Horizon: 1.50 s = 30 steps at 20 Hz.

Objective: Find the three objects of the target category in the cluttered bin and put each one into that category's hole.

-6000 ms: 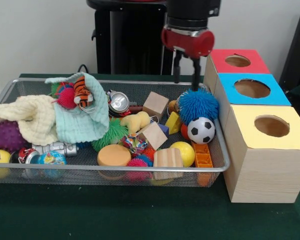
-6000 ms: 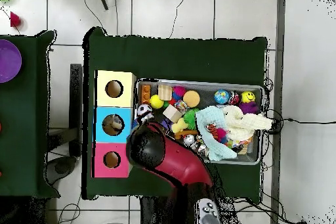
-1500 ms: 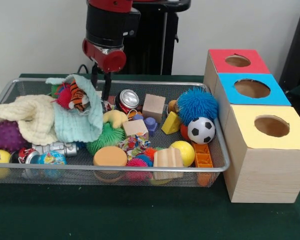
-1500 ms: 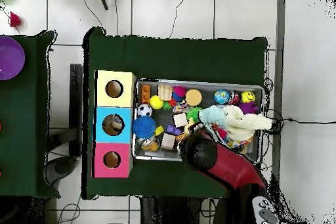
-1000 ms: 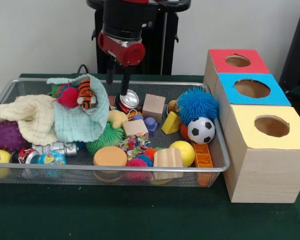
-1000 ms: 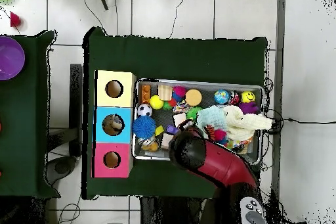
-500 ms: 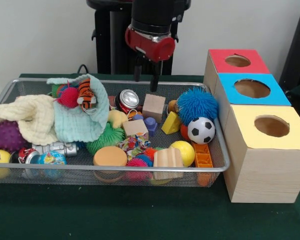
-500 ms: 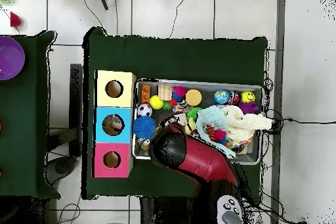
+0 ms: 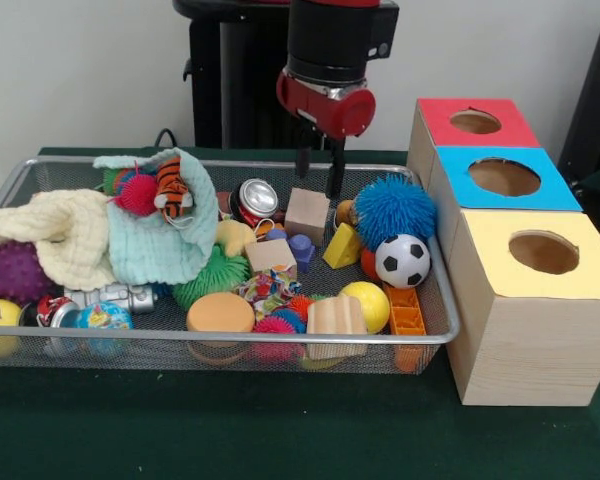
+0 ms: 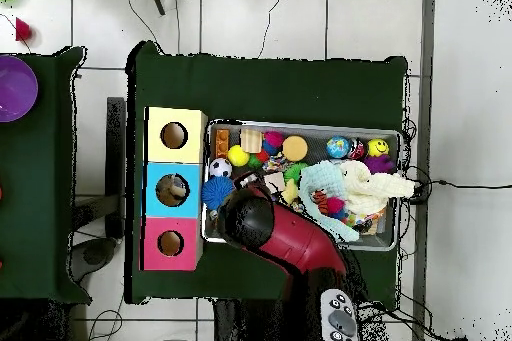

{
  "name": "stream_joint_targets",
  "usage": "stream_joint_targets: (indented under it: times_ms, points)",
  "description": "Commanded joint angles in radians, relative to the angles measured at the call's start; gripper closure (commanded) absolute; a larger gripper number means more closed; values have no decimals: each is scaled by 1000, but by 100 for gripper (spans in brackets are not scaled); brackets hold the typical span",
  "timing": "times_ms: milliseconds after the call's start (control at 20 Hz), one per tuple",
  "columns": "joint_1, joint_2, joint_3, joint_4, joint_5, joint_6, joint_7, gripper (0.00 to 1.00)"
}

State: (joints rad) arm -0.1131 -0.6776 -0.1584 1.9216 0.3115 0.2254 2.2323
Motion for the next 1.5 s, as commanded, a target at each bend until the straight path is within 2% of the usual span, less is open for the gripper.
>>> stream_joint_targets:
  times_ms: [50, 400, 550, 900, 1150, 1400, 1500]
  points:
    - [-2, 69, 150, 103, 95, -125, 295, 0]
    - [89, 62, 145, 135, 222, -133, 357, 0]
    - [96, 64, 161, 145, 252, -151, 354, 0]
    - [67, 73, 195, 157, 257, -177, 329, 0]
    - [40, 118, 227, 158, 227, -254, 339, 0]
    - [36, 169, 229, 136, 213, -305, 331, 0]
    - [60, 182, 197, 116, 220, -296, 307, 0]
